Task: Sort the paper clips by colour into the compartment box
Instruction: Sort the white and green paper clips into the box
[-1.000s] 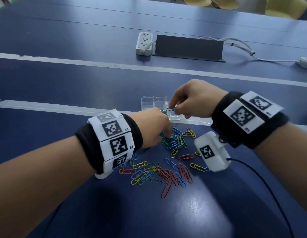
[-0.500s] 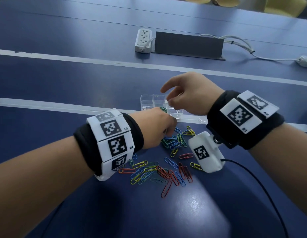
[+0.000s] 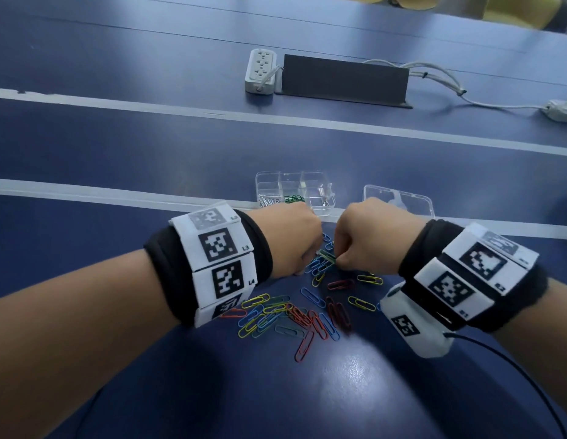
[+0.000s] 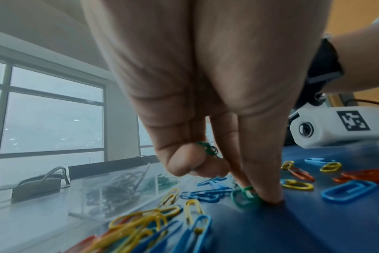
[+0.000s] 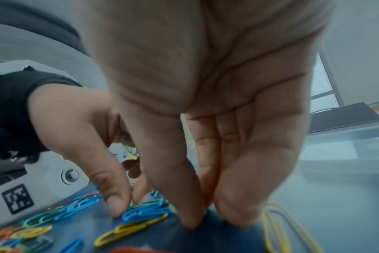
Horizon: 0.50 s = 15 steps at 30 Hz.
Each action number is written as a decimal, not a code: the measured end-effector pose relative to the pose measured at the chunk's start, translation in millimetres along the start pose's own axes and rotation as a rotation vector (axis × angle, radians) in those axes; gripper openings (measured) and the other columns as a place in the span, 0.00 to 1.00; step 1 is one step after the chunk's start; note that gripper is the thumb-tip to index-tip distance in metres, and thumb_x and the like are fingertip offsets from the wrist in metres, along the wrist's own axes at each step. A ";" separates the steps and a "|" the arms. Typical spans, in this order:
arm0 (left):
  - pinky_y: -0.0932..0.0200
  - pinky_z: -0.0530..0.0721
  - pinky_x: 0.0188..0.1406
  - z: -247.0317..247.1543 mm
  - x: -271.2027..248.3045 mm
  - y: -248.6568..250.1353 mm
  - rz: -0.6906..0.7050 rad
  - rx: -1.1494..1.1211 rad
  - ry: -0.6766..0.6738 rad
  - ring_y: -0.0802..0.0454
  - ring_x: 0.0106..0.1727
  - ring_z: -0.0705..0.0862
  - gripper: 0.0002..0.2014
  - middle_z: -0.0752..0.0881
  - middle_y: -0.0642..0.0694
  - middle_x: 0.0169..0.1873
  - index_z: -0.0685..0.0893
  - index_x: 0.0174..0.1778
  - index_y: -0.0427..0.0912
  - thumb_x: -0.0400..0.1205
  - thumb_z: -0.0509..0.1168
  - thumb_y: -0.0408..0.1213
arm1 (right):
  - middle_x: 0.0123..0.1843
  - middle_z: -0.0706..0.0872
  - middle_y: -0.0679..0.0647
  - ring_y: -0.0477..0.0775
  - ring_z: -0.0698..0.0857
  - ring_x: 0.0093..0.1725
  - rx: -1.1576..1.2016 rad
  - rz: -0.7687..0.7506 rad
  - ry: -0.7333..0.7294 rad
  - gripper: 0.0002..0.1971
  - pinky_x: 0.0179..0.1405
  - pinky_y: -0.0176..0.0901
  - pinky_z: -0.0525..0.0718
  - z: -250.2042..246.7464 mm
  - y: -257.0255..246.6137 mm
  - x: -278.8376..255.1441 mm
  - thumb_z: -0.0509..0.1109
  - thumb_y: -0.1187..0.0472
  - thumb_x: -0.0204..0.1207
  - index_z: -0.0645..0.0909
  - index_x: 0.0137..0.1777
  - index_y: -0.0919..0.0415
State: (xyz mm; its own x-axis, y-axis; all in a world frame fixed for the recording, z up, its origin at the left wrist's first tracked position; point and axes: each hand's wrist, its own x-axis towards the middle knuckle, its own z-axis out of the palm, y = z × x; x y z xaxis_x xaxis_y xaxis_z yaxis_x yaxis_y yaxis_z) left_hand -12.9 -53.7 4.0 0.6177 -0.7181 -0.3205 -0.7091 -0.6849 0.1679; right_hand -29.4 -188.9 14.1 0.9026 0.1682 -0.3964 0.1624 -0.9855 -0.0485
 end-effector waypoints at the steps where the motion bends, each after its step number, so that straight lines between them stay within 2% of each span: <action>1: 0.54 0.83 0.52 0.5 -1.6 -0.1 0.002 0.002 0.005 0.45 0.52 0.82 0.07 0.86 0.43 0.50 0.87 0.41 0.44 0.77 0.63 0.35 | 0.41 0.90 0.54 0.56 0.85 0.44 0.011 0.000 -0.008 0.06 0.33 0.36 0.73 0.8 0.6 0.3 0.71 0.57 0.68 0.89 0.40 0.56; 2: 0.52 0.84 0.53 0.4 -3.6 -0.1 0.000 -0.001 0.011 0.45 0.50 0.82 0.07 0.86 0.43 0.48 0.84 0.37 0.45 0.77 0.61 0.35 | 0.42 0.91 0.54 0.57 0.86 0.45 0.025 -0.003 -0.017 0.07 0.36 0.38 0.77 1.5 1.2 0.6 0.71 0.56 0.67 0.89 0.41 0.56; 4: 0.54 0.83 0.50 -0.6 -7.8 -1.1 -0.016 -0.033 0.021 0.46 0.45 0.79 0.05 0.85 0.46 0.41 0.78 0.33 0.48 0.75 0.61 0.36 | 0.42 0.91 0.55 0.57 0.87 0.46 0.031 -0.016 -0.023 0.09 0.37 0.38 0.81 3.4 2.2 1.6 0.71 0.55 0.66 0.89 0.40 0.58; 6: 0.59 0.80 0.44 -2.3 -11.2 -3.6 -0.039 -0.086 0.033 0.50 0.39 0.76 0.04 0.78 0.53 0.31 0.77 0.34 0.48 0.74 0.63 0.37 | 0.42 0.91 0.55 0.57 0.87 0.46 0.021 -0.018 -0.016 0.10 0.32 0.35 0.75 5.4 3.3 2.4 0.71 0.53 0.65 0.88 0.40 0.59; 8: 0.61 0.74 0.40 -4.5 -12.8 -5.6 -0.058 -0.119 0.052 0.52 0.36 0.73 0.02 0.73 0.55 0.27 0.78 0.38 0.47 0.75 0.62 0.37 | 0.42 0.91 0.54 0.56 0.87 0.47 0.026 -0.020 -0.013 0.10 0.32 0.30 0.68 6.1 4.0 1.6 0.71 0.52 0.66 0.87 0.39 0.58; 10: 0.63 0.70 0.41 -4.8 -12.0 -7.2 -0.080 -0.126 0.066 0.53 0.35 0.71 0.05 0.70 0.57 0.26 0.80 0.46 0.46 0.77 0.61 0.36 | 0.43 0.90 0.53 0.55 0.87 0.48 0.032 -0.040 -0.016 0.08 0.32 0.30 0.65 4.9 3.8 -0.7 0.70 0.52 0.67 0.86 0.38 0.56; 12: 0.63 0.70 0.44 -4.1 -10.6 -7.2 -0.112 -0.128 0.049 0.51 0.40 0.72 0.10 0.71 0.57 0.28 0.80 0.54 0.46 0.78 0.59 0.35 | 0.41 0.89 0.51 0.54 0.85 0.47 0.033 -0.065 -0.020 0.07 0.33 0.36 0.70 2.1 3.6 -3.4 0.70 0.52 0.68 0.82 0.33 0.53; 13: 0.62 0.72 0.46 -3.6 -9.7 -6.6 -0.120 -0.134 0.037 0.49 0.45 0.75 0.11 0.75 0.56 0.31 0.81 0.54 0.45 0.79 0.58 0.35 | 0.39 0.87 0.50 0.54 0.84 0.45 0.039 -0.071 -0.018 0.09 0.36 0.40 0.71 0.4 3.5 -4.8 0.69 0.52 0.68 0.78 0.30 0.52; 15: 0.58 0.78 0.52 -2.2 -7.6 -4.3 -0.118 -0.141 0.024 0.46 0.53 0.80 0.12 0.84 0.49 0.43 0.83 0.53 0.43 0.79 0.56 0.34 | 0.31 0.80 0.46 0.52 0.80 0.39 0.086 -0.084 0.008 0.12 0.40 0.40 0.72 -2.9 4.3 -6.2 0.70 0.52 0.67 0.72 0.27 0.51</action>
State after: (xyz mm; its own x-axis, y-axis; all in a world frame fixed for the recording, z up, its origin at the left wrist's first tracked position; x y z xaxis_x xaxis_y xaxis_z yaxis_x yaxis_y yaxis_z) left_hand -13.8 -45.6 7.7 0.7032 -0.6330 -0.3237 -0.5771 -0.7741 0.2601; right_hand -33.1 -194.1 19.1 0.8904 0.2503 -0.3801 0.2033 -0.9660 -0.1598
